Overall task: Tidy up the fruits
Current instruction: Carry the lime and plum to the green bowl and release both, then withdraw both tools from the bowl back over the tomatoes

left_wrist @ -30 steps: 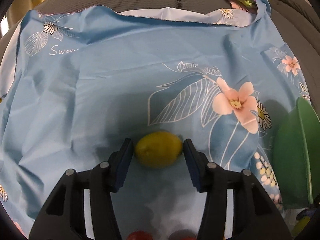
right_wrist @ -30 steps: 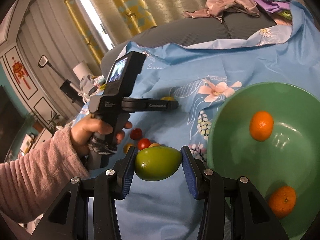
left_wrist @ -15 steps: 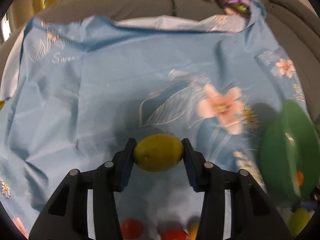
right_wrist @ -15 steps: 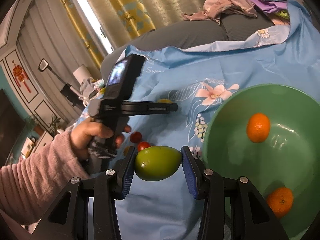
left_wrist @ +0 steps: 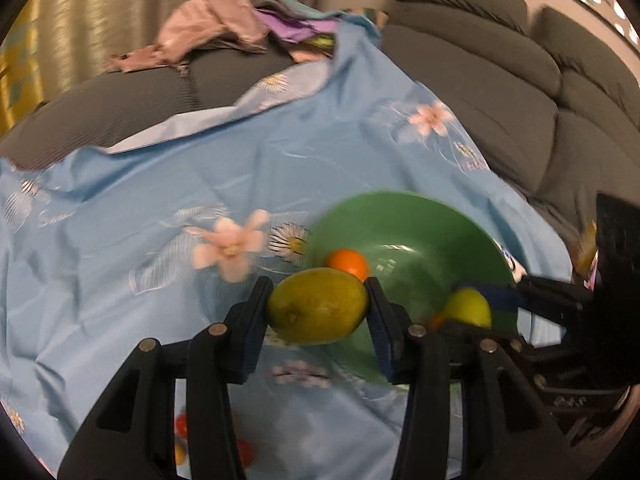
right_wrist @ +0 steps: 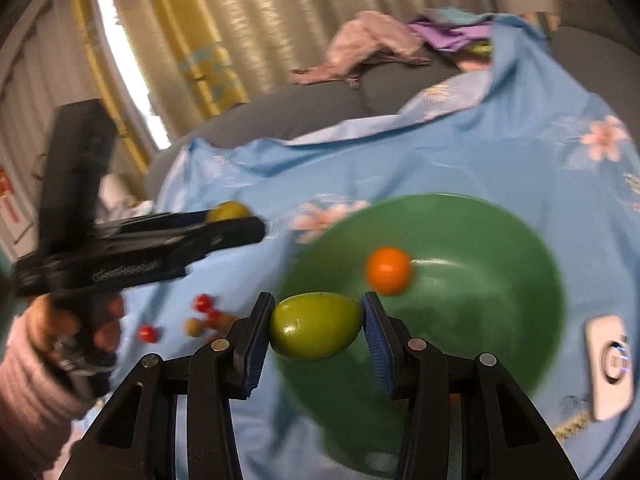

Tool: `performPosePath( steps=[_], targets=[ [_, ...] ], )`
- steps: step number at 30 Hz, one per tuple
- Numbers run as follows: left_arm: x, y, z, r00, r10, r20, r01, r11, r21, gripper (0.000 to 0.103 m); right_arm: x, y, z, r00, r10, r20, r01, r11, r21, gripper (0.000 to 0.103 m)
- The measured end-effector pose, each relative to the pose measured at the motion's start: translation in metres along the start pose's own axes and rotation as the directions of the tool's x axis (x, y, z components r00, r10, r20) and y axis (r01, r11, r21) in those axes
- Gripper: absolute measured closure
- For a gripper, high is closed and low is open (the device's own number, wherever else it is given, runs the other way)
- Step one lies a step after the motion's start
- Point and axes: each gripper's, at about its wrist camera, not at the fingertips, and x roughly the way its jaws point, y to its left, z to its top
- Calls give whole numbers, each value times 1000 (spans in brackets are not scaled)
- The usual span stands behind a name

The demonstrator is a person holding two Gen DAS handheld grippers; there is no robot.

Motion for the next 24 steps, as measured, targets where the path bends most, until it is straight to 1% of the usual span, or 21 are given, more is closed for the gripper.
performPosePath(
  steps=[3, 6, 11, 14, 15, 17, 19, 22, 24],
  targets=[
    [12, -18, -3, 1000, 5, -30, -3, 999, 42, 57, 0, -10, -3, 999, -52, -16, 52, 999, 11, 57],
    [21, -27, -7, 998, 23, -61, -19, 998, 68, 57, 3, -13, -6, 994, -105, -34, 105, 994, -2, 57],
    [24, -31, -14, 995, 59, -82, -51, 994, 92, 55, 2, -17, -9, 992, -118, -47, 119, 993, 2, 57],
    [18, -31, -13, 996, 66, -67, -59, 994, 93, 55, -5, -17, -8, 993, -117, -34, 117, 993, 0, 57],
    [14, -32, -13, 996, 72, -57, -67, 993, 94, 54, -6, -16, -8, 992, -119, -31, 119, 993, -1, 57],
    [6, -32, -13, 996, 85, -37, -81, 992, 92, 45, -10, -14, -6, 992, -124, -22, 124, 992, -5, 57],
    [-5, -33, -14, 994, 106, -16, -104, 991, 86, 42, -15, -12, -5, 992, -123, -14, 122, 992, -6, 57],
    [-25, -34, -18, 987, 159, 12, -160, 984, 77, 35, -24, -5, -4, 994, -108, 0, 108, 994, -9, 57],
    [-36, -35, -21, 983, 184, 24, -185, 980, 68, 33, -32, 1, -3, 996, -92, 10, 92, 996, -17, 57]
  ],
)
